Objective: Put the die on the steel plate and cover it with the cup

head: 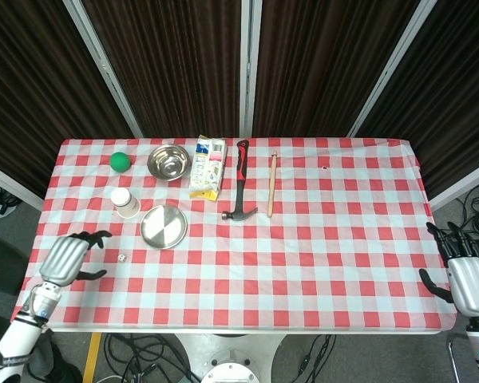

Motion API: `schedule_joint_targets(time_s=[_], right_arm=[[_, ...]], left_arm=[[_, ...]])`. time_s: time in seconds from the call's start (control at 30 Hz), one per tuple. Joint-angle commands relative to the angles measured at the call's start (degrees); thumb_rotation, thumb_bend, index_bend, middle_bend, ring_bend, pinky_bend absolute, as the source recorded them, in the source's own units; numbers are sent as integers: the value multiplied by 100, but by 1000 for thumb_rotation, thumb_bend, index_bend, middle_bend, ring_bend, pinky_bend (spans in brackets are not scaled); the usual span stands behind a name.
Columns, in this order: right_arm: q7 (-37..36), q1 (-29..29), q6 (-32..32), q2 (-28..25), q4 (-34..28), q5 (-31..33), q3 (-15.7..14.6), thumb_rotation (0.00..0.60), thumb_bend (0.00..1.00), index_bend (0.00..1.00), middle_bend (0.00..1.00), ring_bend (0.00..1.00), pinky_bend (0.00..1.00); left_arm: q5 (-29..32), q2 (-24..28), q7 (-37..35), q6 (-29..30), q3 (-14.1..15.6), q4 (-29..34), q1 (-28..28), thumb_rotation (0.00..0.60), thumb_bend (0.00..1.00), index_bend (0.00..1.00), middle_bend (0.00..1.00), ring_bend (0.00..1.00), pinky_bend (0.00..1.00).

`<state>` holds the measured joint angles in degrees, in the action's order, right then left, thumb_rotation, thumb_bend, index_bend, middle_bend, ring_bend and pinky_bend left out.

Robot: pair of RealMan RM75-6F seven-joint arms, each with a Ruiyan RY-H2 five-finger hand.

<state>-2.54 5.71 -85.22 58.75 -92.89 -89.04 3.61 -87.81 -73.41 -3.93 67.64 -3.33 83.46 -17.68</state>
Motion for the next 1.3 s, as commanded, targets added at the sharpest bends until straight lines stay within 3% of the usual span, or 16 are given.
schedule_joint_targets(time_s=[0.03, 0.13, 0.4, 0.7, 1.3], right_arm=[[0, 0, -5, -12, -9, -3, 2, 600, 251, 47, 193, 16, 143], [5, 5, 11, -13, -18, 10, 0, 600, 250, 47, 198, 16, 143], [26, 7, 28, -11, -39, 27, -5, 600, 251, 47, 200, 16, 143], [38, 14, 69, -2, -34, 94, 6, 600, 251, 47, 204, 16, 143], [86, 26, 118, 37, -47, 156, 10, 600, 250, 47, 206, 16, 143]], left_arm=[[60, -283, -257, -414, 71, -361, -264, 600, 126, 369, 666, 651, 782], [138, -492, -449, -643, 103, -623, -381, 600, 142, 408, 733, 718, 849], [186, -879, -761, -859, 137, -1131, -585, 600, 222, 424, 794, 768, 888], [448, -1140, -711, -1345, 244, -1681, -740, 600, 286, 424, 809, 778, 889], [543, -1541, -1131, -1420, 278, -2401, -814, 600, 383, 515, 819, 787, 889]])
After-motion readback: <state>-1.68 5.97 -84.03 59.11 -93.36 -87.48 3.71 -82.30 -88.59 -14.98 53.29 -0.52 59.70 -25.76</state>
